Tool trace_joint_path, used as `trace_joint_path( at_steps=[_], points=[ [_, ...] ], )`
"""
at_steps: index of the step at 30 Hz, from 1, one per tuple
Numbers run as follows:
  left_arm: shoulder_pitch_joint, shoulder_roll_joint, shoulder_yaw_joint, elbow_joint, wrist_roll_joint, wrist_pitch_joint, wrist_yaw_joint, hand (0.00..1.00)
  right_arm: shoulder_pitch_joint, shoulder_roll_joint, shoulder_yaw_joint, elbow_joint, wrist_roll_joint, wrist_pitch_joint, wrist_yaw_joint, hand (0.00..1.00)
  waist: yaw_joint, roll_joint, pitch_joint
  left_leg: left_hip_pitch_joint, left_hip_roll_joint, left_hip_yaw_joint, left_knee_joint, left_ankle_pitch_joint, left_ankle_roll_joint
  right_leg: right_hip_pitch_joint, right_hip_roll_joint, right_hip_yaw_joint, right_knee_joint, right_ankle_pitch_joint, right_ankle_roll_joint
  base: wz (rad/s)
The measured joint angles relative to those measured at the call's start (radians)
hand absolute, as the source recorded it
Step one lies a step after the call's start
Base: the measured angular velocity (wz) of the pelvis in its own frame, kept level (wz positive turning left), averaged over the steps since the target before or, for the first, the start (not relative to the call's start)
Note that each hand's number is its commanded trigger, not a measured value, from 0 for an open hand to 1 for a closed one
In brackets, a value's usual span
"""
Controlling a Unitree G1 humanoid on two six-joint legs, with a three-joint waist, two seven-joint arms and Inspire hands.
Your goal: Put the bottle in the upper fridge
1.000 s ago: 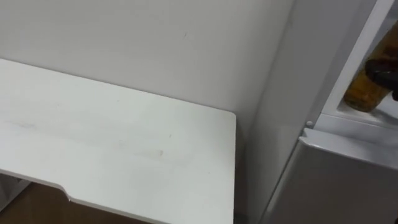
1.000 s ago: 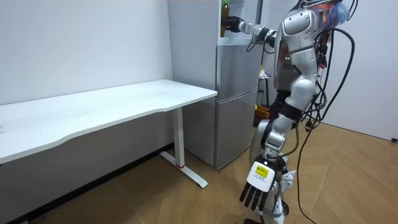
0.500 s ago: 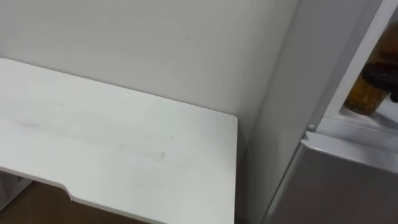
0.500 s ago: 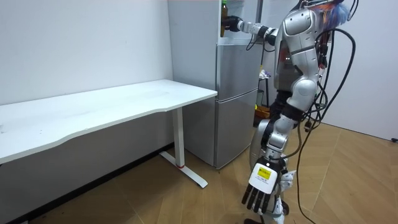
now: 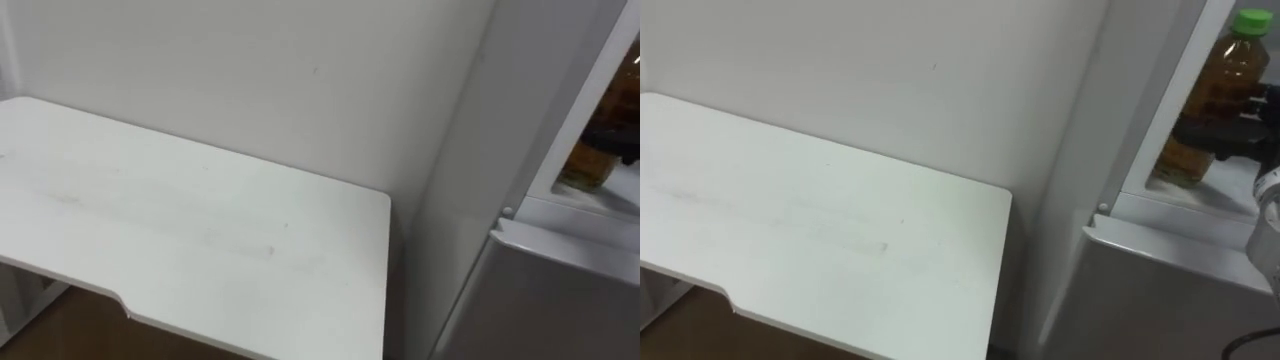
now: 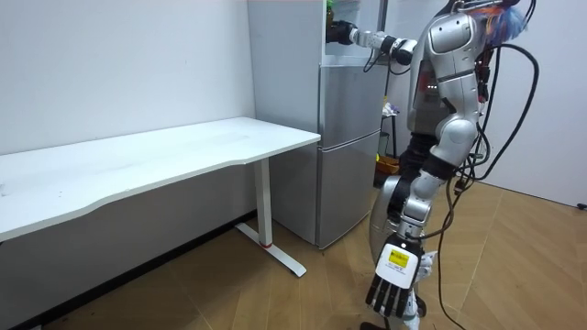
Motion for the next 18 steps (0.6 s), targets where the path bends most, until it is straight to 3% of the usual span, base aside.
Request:
trace_joint_path(
  at_steps=[4, 18],
  points=[
    [-0.001, 0.0, 0.0, 0.0, 0.0, -0.001, -0.004, 0.0, 0.0, 0.0, 0.002, 0.024, -0.002, 0.003, 0.022, 0.0, 0.0, 0.005, 0.0039, 0.004, 0.0, -0.001, -0.003, 0.0, 0.0, 0.004, 0.0, -0.001, 0.0, 0.0, 0.0, 0.0],
    [-0.002, 0.001, 0.0, 0.0, 0.002, -0.004, -0.005, 0.0, -0.001, 0.0, 0.002, 0.038, -0.003, 0.011, 0.035, 0.0, 0.0, 0.001, 0.0013, -0.002, 0.0, -0.001, 0.0, 0.0, 0.0, -0.007, 0.0, -0.001, 0.001, 0.0, 0.0, 0.0]
  ],
)
